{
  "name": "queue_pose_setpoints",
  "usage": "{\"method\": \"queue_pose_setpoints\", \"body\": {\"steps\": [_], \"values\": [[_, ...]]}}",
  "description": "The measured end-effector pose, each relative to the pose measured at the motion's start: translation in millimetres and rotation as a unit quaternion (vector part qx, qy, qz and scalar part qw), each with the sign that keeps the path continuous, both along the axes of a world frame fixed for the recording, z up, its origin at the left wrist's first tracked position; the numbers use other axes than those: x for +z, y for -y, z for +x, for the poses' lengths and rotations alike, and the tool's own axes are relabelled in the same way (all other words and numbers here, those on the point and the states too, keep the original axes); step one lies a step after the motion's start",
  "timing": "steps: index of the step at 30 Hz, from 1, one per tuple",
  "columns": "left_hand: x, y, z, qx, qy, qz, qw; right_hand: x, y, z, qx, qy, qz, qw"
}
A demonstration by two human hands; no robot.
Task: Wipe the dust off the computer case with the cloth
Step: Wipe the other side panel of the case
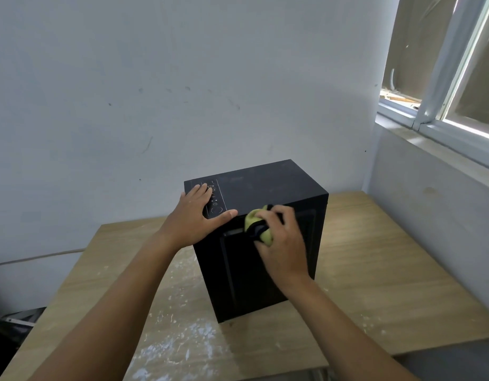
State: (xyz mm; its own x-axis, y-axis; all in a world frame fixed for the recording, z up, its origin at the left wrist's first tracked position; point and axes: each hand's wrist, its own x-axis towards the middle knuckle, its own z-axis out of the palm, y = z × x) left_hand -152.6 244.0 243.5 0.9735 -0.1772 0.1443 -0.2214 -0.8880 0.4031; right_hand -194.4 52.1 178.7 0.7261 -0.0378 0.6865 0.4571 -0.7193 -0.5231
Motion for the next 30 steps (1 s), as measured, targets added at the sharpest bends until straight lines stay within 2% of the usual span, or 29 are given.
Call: {"method": "queue_pose_setpoints", "body": {"steps": [5,9,12,16,20,23,26,30], "values": [[-1.0,-1.6,0.9,0.0,-0.001,-0.005,1.0,13.9,60.2,13.8,-0.108,-0.065,0.115,0.985],[0.6,-1.9,1.9,-0.005,-0.013,-0.026,1.0,18.2,95.9,25.9,-0.152,-0.088,0.158,0.972],[1.4,-3.7,5.4,-0.013,-0.023,-0.026,0.999,7.6,108.3,31.6,-0.154,-0.124,0.171,0.965],[3.9,-2.8,7.5,-0.02,-0.037,-0.006,0.999,-25.4,92.2,18.1,-0.126,-0.089,0.187,0.97],[3.1,-2.4,6.4,-0.016,-0.03,-0.005,0.999,-63.0,77.2,9.1,-0.125,-0.189,0.172,0.959],[2.3,-3.6,7.0,-0.016,-0.031,-0.012,0.999,-68.0,77.8,7.3,-0.134,-0.216,0.176,0.951],[2.1,-4.4,8.1,-0.019,-0.033,-0.014,0.999,-44.7,76.4,9.9,-0.138,-0.193,0.192,0.952],[7.6,-4.5,11.4,-0.036,-0.053,0.001,0.998,8.8,74.8,18.3,-0.145,-0.102,0.205,0.963]]}}
